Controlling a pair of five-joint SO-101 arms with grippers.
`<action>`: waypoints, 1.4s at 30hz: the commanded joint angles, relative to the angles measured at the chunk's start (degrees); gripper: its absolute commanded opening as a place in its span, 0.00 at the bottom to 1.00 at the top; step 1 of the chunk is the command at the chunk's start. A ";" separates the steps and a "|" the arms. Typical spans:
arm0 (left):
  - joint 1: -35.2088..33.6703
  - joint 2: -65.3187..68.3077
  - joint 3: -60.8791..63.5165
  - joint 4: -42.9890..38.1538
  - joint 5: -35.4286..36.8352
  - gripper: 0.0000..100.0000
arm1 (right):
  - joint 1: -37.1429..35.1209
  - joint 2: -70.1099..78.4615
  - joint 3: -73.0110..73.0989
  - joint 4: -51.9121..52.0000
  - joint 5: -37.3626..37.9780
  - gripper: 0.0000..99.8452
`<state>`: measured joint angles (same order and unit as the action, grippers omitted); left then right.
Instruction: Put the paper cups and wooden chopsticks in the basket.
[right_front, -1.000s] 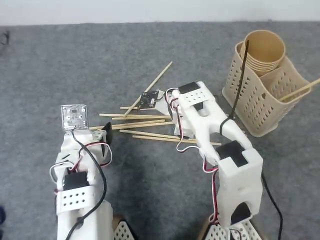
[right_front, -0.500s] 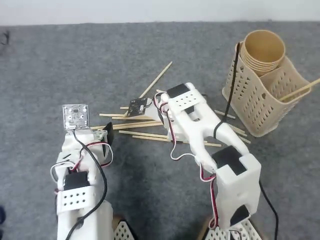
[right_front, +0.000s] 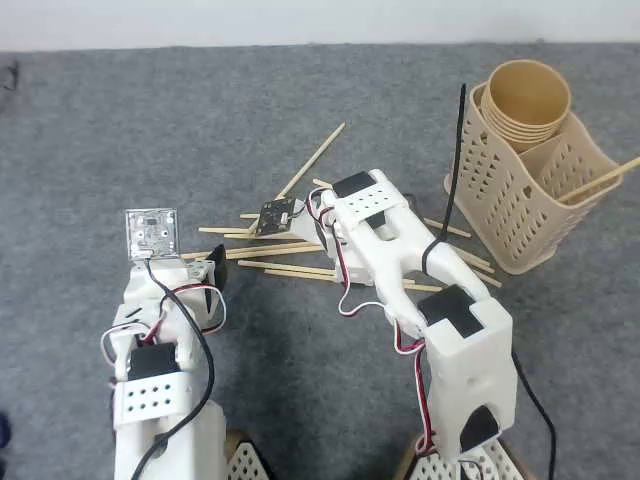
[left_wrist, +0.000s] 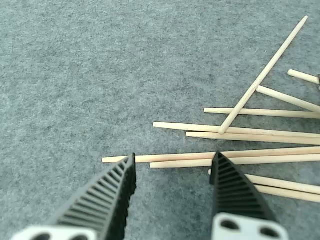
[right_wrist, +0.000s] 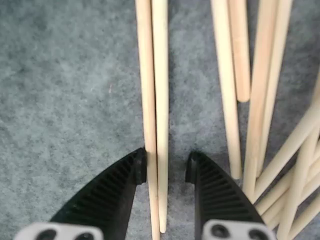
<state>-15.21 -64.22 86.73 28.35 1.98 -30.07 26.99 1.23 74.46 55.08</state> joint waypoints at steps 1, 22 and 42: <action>0.53 -1.05 -0.40 -1.49 0.44 0.22 | 0.84 0.57 -1.23 -1.01 0.53 0.14; 0.53 -1.05 -0.40 -1.49 0.35 0.22 | 4.79 -17.63 -6.86 8.13 2.11 0.01; 0.53 -1.05 -0.40 -1.49 0.35 0.22 | 35.12 -49.80 -17.32 -7.87 -42.11 0.01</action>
<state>-15.21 -64.22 86.73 28.35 1.98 -1.67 -18.73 -13.01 69.19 19.91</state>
